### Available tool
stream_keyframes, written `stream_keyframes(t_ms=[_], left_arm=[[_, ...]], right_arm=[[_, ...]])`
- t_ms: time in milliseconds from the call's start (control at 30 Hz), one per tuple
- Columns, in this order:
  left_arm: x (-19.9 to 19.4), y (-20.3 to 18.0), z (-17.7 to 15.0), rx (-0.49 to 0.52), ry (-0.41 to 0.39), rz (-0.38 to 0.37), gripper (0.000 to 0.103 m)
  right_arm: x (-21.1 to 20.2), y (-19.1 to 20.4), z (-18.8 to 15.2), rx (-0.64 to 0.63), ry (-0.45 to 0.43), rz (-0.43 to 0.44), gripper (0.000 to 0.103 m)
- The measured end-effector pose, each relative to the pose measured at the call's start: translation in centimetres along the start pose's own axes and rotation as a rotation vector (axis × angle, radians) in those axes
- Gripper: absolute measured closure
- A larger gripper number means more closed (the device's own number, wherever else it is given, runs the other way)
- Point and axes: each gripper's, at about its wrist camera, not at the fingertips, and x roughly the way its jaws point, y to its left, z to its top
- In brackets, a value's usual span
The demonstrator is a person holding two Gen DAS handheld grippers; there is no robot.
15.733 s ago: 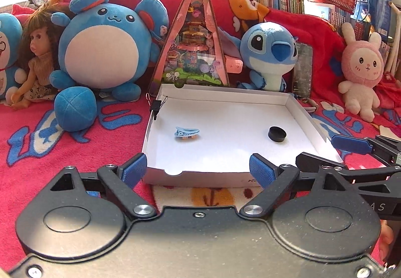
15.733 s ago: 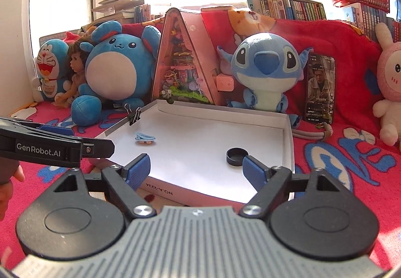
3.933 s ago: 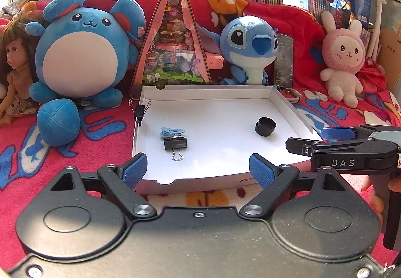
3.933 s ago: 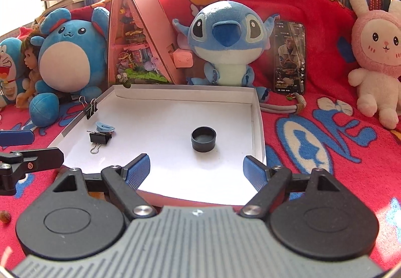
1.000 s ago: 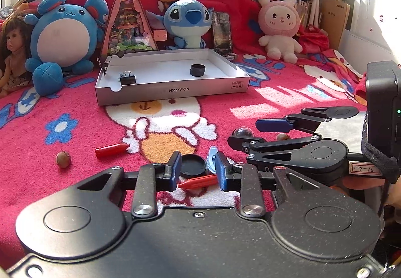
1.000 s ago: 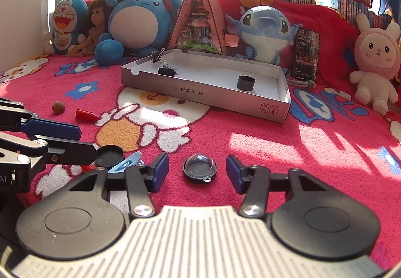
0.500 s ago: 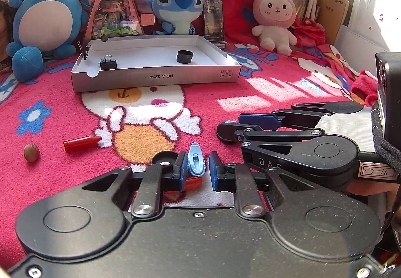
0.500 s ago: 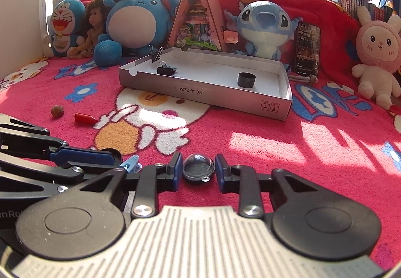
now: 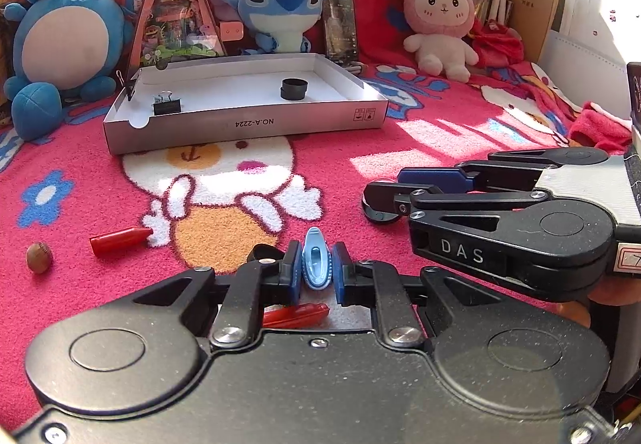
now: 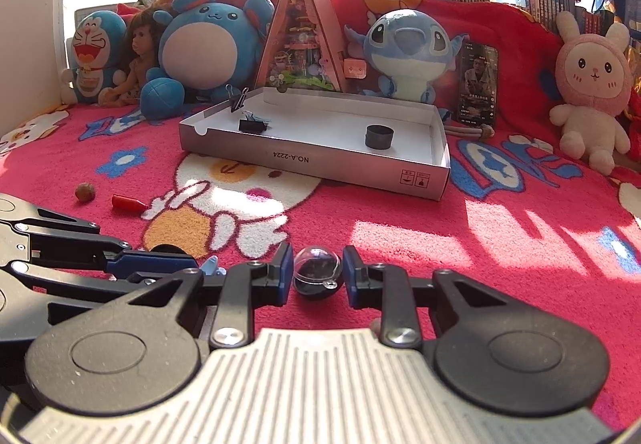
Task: Organize rigid objects
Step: 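Grasp the light-blue hair clip with the left tool while the right tool grasps the clear dome, then carry the hair clip with the left tool while the right tool carries the dome into the box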
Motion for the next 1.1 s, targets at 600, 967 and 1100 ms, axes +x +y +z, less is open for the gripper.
stream_keyframes(t_ms=[600,967,1100], left_arm=[[0.3,2.1,3.6,-0.063,-0.044,0.018,0.088],[0.3,4.2,4.7,-0.123,-0.060,0.054,0.088],[0.3,4.3,4.3,-0.127,-0.051,0.058,0.088]], right_arm=[[0.4,-1.6,1.4,0.068,-0.017,-0.023,0.080],[0.8,-2.0,0.8,0.081,0.016,-0.005,0.055],[1.1,-1.7,0.4,0.074,0.038,-0.031,0.054]])
